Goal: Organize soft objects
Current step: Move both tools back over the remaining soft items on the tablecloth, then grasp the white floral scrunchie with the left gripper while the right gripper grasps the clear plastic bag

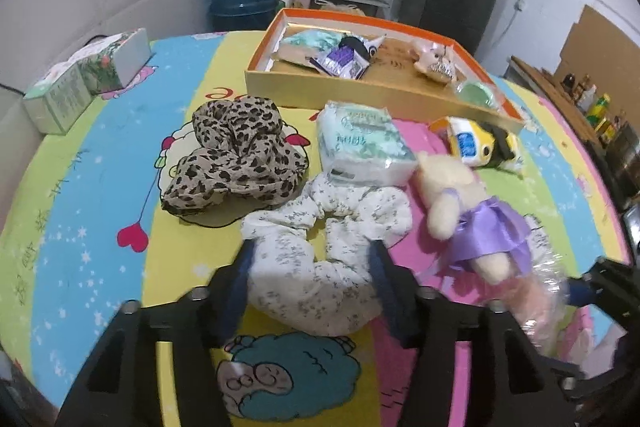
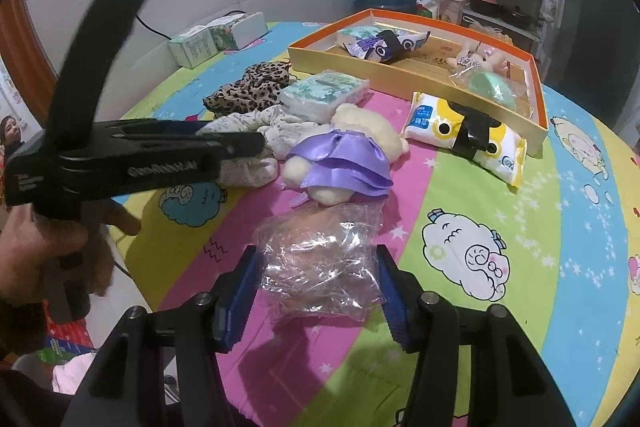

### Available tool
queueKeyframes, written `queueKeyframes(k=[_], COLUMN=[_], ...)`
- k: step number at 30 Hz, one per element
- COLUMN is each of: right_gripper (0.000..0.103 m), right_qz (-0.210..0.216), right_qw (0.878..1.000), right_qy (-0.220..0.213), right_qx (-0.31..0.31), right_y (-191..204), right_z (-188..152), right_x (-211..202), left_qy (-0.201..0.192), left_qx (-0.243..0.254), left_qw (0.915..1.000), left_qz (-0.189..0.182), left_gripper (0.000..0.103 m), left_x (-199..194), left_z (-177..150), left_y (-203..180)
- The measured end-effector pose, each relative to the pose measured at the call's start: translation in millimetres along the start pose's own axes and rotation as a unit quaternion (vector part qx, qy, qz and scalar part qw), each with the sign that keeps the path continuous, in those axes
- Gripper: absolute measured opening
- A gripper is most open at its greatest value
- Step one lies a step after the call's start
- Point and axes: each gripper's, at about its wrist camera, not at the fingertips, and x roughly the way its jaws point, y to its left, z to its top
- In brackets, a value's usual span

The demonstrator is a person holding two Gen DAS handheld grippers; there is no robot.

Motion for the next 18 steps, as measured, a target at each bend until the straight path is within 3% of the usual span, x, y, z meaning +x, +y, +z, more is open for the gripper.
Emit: queueKeyframes(k=[1, 8, 10, 11, 13, 18], right_gripper=[0.056, 0.056, 0.056, 0.056, 0.056, 0.056], right_qz=[-0.001, -0.003, -0.004, -0.004, -0.005, -0.004], right_qw=[1.000, 1.000, 1.000, 1.000, 1.000, 1.000], right_qy=[0.000, 0.003, 0.003, 0.003, 0.004, 0.001], right_qx=[-0.001, -0.008, -0.007, -0.007, -0.007, -0.005], right_y=[1, 5, 5, 5, 4, 4], right_z=[0, 0, 1, 1, 1, 3], right_x=[-1, -1, 0, 0, 0, 0], left_qy=[0.005, -0.004, -0.012, -0.014, -0.011, -0.006], left_qx=[0.000, 0.016, 0.016, 0.019, 0.032, 0.023], left_qw=[1.0000, 0.9998, 0.9993, 0.9992, 0.9993, 0.9997], left_qz=[0.000, 0.015, 0.032, 0.033, 0.014, -0.009], left_gripper=[0.079, 0.079, 0.054, 0.047, 0.016, 0.013], left_x=[4, 15, 14, 14, 14, 13], left_z=[-1, -1, 1, 2, 5, 6], left_y=[0, 0, 0, -2, -8, -5])
